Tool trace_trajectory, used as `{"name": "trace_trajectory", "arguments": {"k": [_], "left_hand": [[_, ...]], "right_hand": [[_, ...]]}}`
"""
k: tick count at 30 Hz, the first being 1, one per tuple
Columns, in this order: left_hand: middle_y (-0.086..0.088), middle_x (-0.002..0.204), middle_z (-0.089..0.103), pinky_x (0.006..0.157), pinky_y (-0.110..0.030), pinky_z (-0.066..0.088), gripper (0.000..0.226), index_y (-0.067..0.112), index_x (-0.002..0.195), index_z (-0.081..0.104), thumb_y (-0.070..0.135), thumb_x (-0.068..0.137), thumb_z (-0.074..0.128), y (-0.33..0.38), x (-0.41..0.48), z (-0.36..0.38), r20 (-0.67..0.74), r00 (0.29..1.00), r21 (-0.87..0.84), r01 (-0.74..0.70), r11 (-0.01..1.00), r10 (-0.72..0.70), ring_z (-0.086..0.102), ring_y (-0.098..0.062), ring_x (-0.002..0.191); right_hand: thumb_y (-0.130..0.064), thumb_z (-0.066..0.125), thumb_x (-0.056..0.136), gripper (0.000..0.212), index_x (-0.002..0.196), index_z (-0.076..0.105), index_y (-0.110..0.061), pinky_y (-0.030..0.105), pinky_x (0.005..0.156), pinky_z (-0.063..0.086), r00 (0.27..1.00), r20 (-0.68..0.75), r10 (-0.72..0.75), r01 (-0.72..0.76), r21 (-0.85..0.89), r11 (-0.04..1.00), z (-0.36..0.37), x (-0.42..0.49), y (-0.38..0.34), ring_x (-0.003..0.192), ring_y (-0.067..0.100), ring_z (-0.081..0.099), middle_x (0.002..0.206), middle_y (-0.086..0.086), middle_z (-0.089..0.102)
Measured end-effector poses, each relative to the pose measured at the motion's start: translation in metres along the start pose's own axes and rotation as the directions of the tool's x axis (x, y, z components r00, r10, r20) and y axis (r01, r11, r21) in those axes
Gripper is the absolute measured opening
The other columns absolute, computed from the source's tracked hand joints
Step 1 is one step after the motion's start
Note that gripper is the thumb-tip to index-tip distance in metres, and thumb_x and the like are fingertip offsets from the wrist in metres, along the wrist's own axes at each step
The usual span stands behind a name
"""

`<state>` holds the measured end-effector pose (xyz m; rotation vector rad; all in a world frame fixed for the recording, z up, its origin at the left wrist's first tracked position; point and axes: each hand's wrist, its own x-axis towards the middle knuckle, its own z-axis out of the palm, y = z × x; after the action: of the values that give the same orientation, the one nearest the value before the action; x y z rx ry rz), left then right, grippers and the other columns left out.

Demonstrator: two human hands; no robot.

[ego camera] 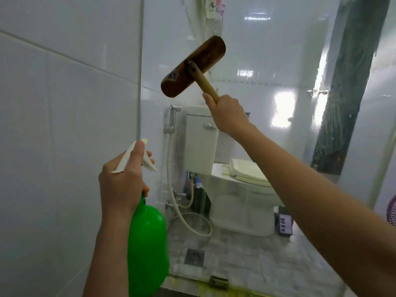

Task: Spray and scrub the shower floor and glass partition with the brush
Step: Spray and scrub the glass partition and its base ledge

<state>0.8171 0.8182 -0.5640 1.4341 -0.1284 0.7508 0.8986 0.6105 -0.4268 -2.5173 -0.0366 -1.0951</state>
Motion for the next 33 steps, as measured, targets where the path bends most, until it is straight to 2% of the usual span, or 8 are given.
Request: {"name": "trace_trajectory", "arguments": {"k": [4,7,10,15,19,22,30,33], "left_hand": [[0.003,0.084,0.078,0.04,-0.021,0.043,0.041,0.022,0.08,0.076,0.046,0.103,0.052,-0.004,0.004,-0.004,0.009,1.0,-0.023,0.009,1.0,-0.009,0.047,-0.012,0.031],[0.005,0.083,0.077,0.042,-0.025,0.043,0.04,0.024,0.079,0.075,0.045,0.103,0.052,-0.007,0.004,-0.007,0.011,1.0,-0.038,0.009,0.999,-0.009,0.048,-0.01,0.032],[0.006,0.084,0.078,0.052,-0.029,0.044,0.039,0.027,0.077,0.075,0.047,0.102,0.053,-0.009,0.005,-0.007,0.007,1.0,-0.008,0.026,1.0,-0.026,0.05,-0.011,0.032],[0.007,0.087,0.077,0.052,-0.03,0.046,0.035,0.032,0.078,0.073,0.046,0.102,0.053,-0.006,0.004,-0.006,-0.002,0.999,-0.01,0.037,0.999,-0.037,0.051,-0.009,0.033],[0.008,0.083,0.078,0.049,-0.029,0.045,0.037,0.032,0.073,0.074,0.045,0.102,0.055,-0.003,0.005,-0.013,-0.016,0.999,-0.046,0.045,0.998,-0.046,0.052,-0.012,0.034],[0.006,0.085,0.079,0.048,-0.028,0.044,0.039,0.031,0.073,0.075,0.046,0.102,0.054,-0.007,0.008,-0.022,-0.017,0.999,-0.053,0.045,0.998,-0.046,0.053,-0.016,0.037],[-0.006,0.088,0.077,0.052,-0.03,0.046,0.039,0.031,0.075,0.074,0.049,0.102,0.051,-0.019,0.009,-0.028,0.004,1.0,0.048,0.025,0.999,-0.025,0.053,-0.018,0.038],[0.003,0.084,0.078,0.05,-0.029,0.044,0.041,0.036,0.069,0.075,0.048,0.102,0.053,-0.023,0.01,-0.027,0.025,0.999,0.035,0.03,0.999,-0.031,0.051,-0.017,0.036]], "right_hand": [[-0.059,0.032,0.094,0.047,0.077,0.052,-0.019,0.02,0.046,0.04,0.992,0.05,0.115,-0.116,0.009,0.993,0.008,-0.106,0.079,0.053,0.012,0.053,0.065,-0.001,0.056],[-0.057,0.031,0.092,0.047,0.081,0.055,-0.018,0.016,0.044,0.034,0.975,0.106,0.193,-0.191,-0.033,0.981,0.011,-0.178,0.112,0.052,0.01,0.054,0.063,-0.002,0.057],[-0.06,0.032,0.093,0.05,0.083,0.053,-0.016,0.019,0.046,0.037,0.984,0.084,0.159,-0.152,-0.076,0.985,0.018,-0.136,0.088,0.053,0.011,0.054,0.068,0.0,0.057],[-0.064,0.029,0.093,0.051,0.08,0.05,-0.019,0.03,0.056,0.053,0.996,0.092,-0.012,0.022,-0.106,0.994,0.041,-0.067,0.029,0.055,0.014,0.055,0.069,-0.001,0.054],[-0.065,0.03,0.09,0.051,0.082,0.051,-0.02,0.024,0.048,0.049,0.989,0.126,0.084,-0.065,-0.148,0.987,0.044,-0.143,0.093,0.051,0.01,0.056,0.066,-0.004,0.056],[-0.07,0.02,0.083,0.058,0.084,0.05,-0.02,0.029,0.053,0.055,0.974,0.177,0.141,-0.099,-0.228,0.969,0.046,-0.193,0.122,0.052,0.008,0.056,0.065,-0.007,0.055],[-0.064,0.031,0.092,0.056,0.089,0.056,-0.015,0.034,0.06,0.056,0.97,0.241,-0.017,0.048,-0.121,0.992,0.094,-0.078,-0.012,0.058,0.018,0.061,0.071,0.001,0.06],[-0.066,0.029,0.091,0.054,0.087,0.053,-0.017,0.039,0.064,0.058,0.964,0.267,0.01,0.027,-0.135,0.991,0.091,-0.093,0.017,0.06,0.019,0.062,0.07,0.0,0.06]]}}
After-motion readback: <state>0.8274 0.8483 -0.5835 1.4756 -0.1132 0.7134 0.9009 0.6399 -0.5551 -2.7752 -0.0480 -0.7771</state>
